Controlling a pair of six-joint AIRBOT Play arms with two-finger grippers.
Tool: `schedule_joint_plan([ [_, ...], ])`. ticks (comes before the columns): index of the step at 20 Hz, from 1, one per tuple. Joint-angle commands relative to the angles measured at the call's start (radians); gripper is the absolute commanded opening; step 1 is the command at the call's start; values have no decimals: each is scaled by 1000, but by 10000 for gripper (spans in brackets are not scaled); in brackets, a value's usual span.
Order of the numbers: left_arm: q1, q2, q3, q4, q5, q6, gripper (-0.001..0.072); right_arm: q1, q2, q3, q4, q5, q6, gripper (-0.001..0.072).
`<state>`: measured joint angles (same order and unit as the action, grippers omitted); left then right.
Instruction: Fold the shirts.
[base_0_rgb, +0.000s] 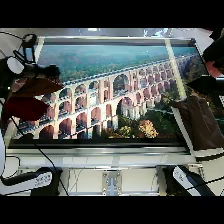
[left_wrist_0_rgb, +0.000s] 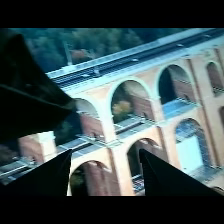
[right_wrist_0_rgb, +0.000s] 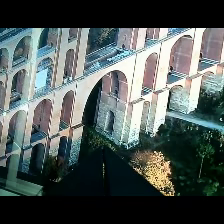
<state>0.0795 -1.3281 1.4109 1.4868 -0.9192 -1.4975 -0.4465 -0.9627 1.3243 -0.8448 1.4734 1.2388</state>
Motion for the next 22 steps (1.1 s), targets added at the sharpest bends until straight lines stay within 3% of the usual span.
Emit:
schedule_joint_plan([
  [1,193,-26,0,344,33,-404,505,0,0,1,-1,-2,1,14],
  [2,288,-37,0,323,17,-498,505,0,0,1,-1,-2,1,14],
  [3,373,-53,0,279,3,-531,505,0,0,1,-1,-2,2,14],
  [5,532,-97,0,143,0,-530,514,0,0,1,-1,-7,5,14],
  [7,645,-152,0,46,7,-529,701,0,0,1,0,-32,9,14],
  [13,752,-319,0,-174,104,-491,702,0,0,1,6,-98,82,14],
  [20,748,-417,0,-239,237,-491,697,1,0,1,66,-104,89,14],
  [21,748,-422,0,-239,250,-491,684,1,0,1,67,-107,89,14],
  [22,748,-426,0,-240,253,-488,570,1,0,1,67,-111,89,14],
])
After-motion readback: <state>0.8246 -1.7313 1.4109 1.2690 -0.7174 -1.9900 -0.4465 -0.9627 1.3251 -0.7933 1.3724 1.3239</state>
